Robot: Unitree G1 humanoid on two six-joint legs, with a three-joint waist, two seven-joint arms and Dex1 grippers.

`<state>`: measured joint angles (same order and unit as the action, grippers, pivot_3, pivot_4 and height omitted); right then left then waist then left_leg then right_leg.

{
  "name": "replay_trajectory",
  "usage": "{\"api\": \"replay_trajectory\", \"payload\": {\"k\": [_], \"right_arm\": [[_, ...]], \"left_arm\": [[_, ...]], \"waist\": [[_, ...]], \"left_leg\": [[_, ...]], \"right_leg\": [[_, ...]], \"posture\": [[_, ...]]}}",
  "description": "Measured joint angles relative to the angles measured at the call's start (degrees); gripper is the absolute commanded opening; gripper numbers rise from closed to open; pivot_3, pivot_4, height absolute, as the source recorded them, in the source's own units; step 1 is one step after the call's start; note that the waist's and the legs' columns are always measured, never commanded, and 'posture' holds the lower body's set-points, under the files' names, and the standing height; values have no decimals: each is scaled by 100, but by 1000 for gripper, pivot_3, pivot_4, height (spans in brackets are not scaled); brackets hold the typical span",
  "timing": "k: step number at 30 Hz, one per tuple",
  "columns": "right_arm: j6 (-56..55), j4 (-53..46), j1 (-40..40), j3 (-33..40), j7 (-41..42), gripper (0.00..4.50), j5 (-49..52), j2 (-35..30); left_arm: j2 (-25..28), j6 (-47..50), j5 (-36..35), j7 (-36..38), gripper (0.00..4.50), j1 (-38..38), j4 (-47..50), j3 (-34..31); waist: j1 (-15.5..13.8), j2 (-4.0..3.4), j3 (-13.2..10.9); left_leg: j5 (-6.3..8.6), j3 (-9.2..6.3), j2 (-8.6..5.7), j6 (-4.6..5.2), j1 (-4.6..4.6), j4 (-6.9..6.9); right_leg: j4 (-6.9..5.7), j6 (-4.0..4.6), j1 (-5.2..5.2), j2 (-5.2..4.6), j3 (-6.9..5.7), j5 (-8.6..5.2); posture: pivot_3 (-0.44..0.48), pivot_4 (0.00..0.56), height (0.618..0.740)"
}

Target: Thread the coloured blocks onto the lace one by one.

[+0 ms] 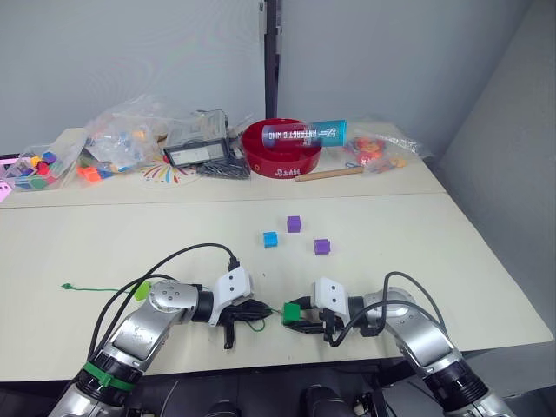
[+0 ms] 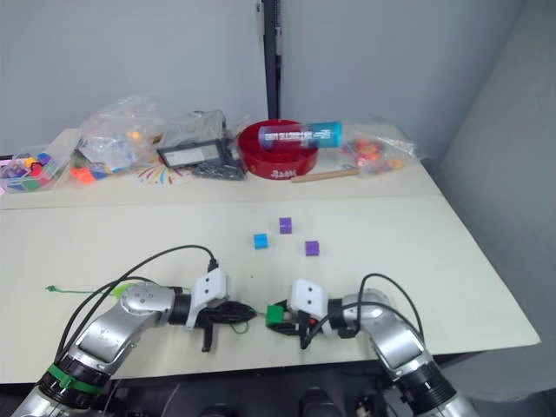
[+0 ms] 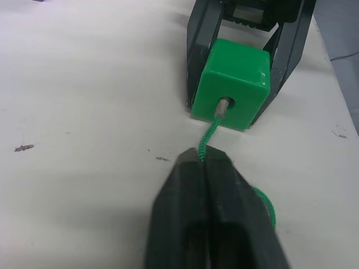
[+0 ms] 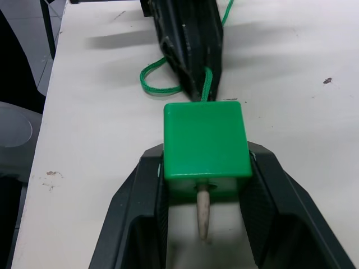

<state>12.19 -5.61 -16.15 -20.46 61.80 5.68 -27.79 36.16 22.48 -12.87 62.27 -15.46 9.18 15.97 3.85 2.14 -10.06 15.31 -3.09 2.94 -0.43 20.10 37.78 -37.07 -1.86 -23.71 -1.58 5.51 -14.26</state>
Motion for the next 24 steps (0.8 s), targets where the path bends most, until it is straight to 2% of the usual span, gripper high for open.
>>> {"api": "replay_trajectory", "payload": {"k": [19, 24], "right_arm": [[133, -46, -94, -100, -68, 1182, 1, -1], [221, -52, -138, -109, -67, 1182, -1, 15]], "left_arm": [[-48, 48, 136, 240, 0, -421, -23, 386], [-238, 2, 327, 257, 0, -697, -291, 462]], "waist": [[9, 0, 0], [0, 0, 0]], "left_leg": [[0, 2, 0, 0, 15, 0], [-1, 2, -2, 0, 12, 2]], "right_leg": [[-5, 5, -33, 2, 3, 4], [-5, 4, -28, 1, 3, 4]], "posture": [[0, 150, 731], [0, 150, 731]]}}
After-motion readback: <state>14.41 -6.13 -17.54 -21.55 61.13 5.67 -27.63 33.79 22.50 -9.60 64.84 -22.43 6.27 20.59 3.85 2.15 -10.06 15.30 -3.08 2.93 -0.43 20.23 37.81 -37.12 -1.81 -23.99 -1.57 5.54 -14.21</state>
